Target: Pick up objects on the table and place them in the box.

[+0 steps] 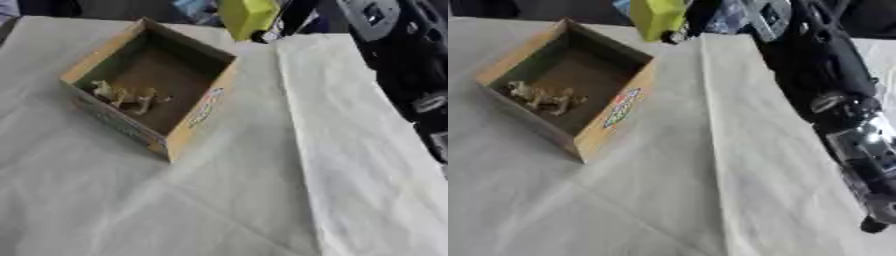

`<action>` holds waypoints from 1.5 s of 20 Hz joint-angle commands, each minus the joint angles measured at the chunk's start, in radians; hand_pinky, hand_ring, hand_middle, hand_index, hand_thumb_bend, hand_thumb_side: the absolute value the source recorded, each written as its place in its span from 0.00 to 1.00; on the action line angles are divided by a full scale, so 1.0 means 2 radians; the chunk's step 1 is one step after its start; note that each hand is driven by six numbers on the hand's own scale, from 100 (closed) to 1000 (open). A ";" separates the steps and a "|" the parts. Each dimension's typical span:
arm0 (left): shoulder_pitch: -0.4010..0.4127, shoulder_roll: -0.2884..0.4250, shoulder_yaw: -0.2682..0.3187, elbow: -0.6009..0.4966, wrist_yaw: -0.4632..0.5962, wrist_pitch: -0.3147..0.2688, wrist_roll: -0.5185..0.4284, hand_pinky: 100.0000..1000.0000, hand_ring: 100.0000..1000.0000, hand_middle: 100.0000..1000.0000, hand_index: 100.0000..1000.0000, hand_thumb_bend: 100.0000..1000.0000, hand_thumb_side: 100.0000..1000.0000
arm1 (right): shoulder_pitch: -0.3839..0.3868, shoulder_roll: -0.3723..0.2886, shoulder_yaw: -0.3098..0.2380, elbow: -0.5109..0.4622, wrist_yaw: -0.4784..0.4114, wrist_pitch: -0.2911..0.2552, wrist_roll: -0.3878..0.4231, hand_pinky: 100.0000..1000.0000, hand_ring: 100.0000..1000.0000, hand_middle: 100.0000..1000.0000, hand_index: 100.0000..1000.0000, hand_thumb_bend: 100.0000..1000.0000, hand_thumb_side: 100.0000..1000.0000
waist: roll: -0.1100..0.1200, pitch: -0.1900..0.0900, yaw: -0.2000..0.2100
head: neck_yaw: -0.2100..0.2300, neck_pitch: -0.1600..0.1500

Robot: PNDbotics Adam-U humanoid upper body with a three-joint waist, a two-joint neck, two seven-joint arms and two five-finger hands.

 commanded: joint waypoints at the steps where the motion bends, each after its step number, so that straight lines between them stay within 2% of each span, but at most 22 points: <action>1: -0.007 0.007 -0.002 -0.007 0.001 -0.003 0.000 0.56 0.92 1.00 0.61 0.19 0.99 | -0.019 0.016 0.000 0.002 0.004 0.004 0.004 0.86 0.79 0.58 0.80 0.00 0.14 | 0.003 -0.012 0.002 | -0.003 -0.001; 8: -0.011 0.003 -0.004 -0.007 0.003 -0.006 0.000 0.56 0.92 1.00 0.61 0.19 0.98 | -0.032 0.071 -0.005 0.034 0.032 0.020 -0.008 0.86 0.77 0.58 0.81 0.00 0.17 | 0.002 -0.010 0.012 | -0.015 -0.004; 14: -0.013 0.001 -0.006 -0.007 0.005 -0.009 0.001 0.56 0.92 1.00 0.61 0.20 0.98 | -0.034 0.105 -0.012 0.074 0.071 0.034 -0.037 0.86 0.78 0.59 0.82 0.00 0.17 | 0.001 -0.009 0.018 | -0.025 -0.006; 22: -0.015 -0.002 -0.007 -0.007 0.007 -0.009 -0.001 0.56 0.92 1.00 0.61 0.20 0.98 | -0.029 0.139 -0.011 0.115 0.114 0.024 -0.067 0.87 0.80 0.59 0.83 0.00 0.19 | 0.000 -0.008 0.023 | -0.031 -0.008; 27: -0.016 -0.004 -0.008 -0.007 0.008 -0.008 -0.003 0.56 0.92 1.00 0.61 0.19 0.98 | -0.026 0.153 -0.011 0.138 0.146 0.014 -0.081 0.89 0.83 0.64 0.87 0.00 0.22 | 0.000 -0.007 0.025 | -0.034 -0.008; 28: -0.016 -0.004 -0.008 -0.007 0.008 -0.008 -0.003 0.56 0.92 1.00 0.61 0.19 0.98 | -0.026 0.154 -0.011 0.141 0.152 0.011 -0.082 0.90 0.84 0.66 0.89 0.02 0.24 | -0.001 -0.007 0.025 | -0.034 -0.008; 30: -0.016 -0.004 -0.008 -0.007 0.008 -0.008 -0.003 0.56 0.92 1.00 0.61 0.19 0.98 | -0.026 0.156 -0.011 0.145 0.161 0.004 -0.080 0.93 0.87 0.70 0.92 0.13 0.28 | -0.001 -0.007 0.024 | -0.035 -0.008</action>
